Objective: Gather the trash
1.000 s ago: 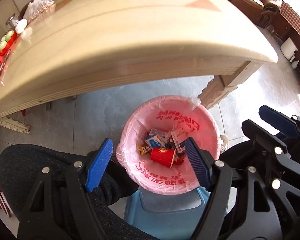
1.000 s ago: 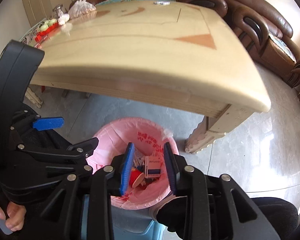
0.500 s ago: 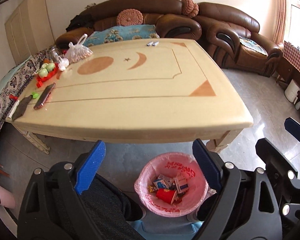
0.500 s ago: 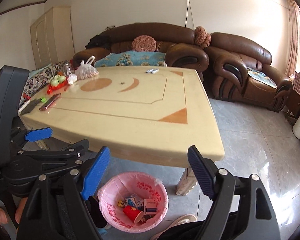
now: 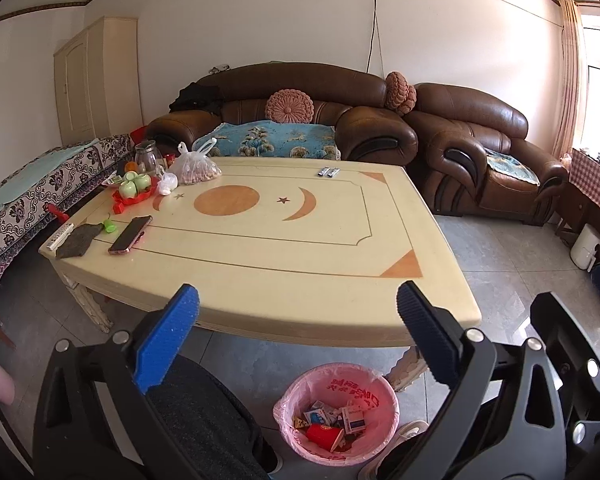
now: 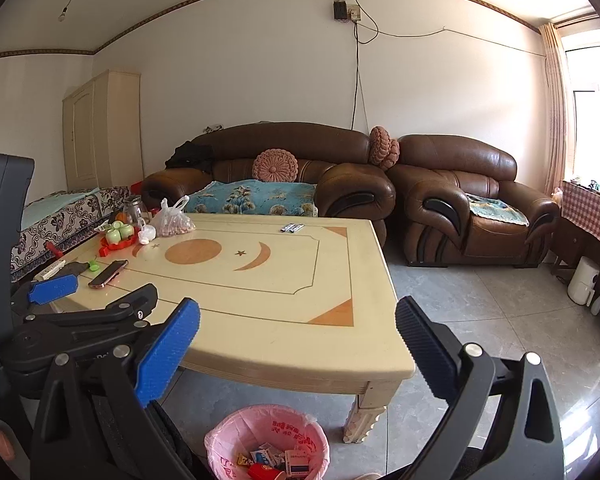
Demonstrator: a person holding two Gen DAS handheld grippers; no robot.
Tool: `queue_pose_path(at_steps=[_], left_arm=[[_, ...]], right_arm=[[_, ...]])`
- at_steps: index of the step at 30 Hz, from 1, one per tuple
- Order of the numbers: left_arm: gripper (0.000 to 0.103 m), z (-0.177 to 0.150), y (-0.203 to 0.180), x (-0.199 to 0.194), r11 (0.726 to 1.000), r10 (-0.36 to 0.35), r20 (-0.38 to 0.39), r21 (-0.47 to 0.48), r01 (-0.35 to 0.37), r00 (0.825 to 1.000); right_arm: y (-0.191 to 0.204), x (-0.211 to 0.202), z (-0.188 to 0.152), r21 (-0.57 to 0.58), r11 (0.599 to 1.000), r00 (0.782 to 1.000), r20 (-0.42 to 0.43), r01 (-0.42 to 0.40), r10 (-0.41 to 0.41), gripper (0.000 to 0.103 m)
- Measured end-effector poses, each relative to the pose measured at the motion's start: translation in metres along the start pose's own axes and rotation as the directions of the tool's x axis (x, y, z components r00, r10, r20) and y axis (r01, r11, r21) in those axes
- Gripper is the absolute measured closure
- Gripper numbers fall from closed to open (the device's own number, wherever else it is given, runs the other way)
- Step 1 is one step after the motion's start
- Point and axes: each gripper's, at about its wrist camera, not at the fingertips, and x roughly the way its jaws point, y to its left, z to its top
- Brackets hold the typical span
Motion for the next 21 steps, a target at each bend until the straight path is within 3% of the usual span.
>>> queue_pose_path(at_steps=[6, 12, 21], left_arm=[[0.006, -0.001, -0.001, -0.012, 1.000, 0.024, 0.016, 0.007, -0.024, 1.000], [0.006, -0.001, 0.003, -0.023, 1.000, -0.011, 0.029, 0.002, 0.011, 1.000], [0.006, -0.001, 0.005, -0.030, 1.000, 0.008, 0.042, 0.002, -0.009, 0.999]], right_arm=[[0.004, -0.020, 0.001, -0.011, 0.997, 0.997, 0.027, 0.072, -0.071, 0.007], [0.000, -0.029, 0.003, 0.030, 0.996, 0.996, 0.029, 0.081, -0.082, 0.007], [0.001, -0.029, 0.003, 0.038, 0.996, 0.997, 0.024, 0.079, -0.080, 0.007]])
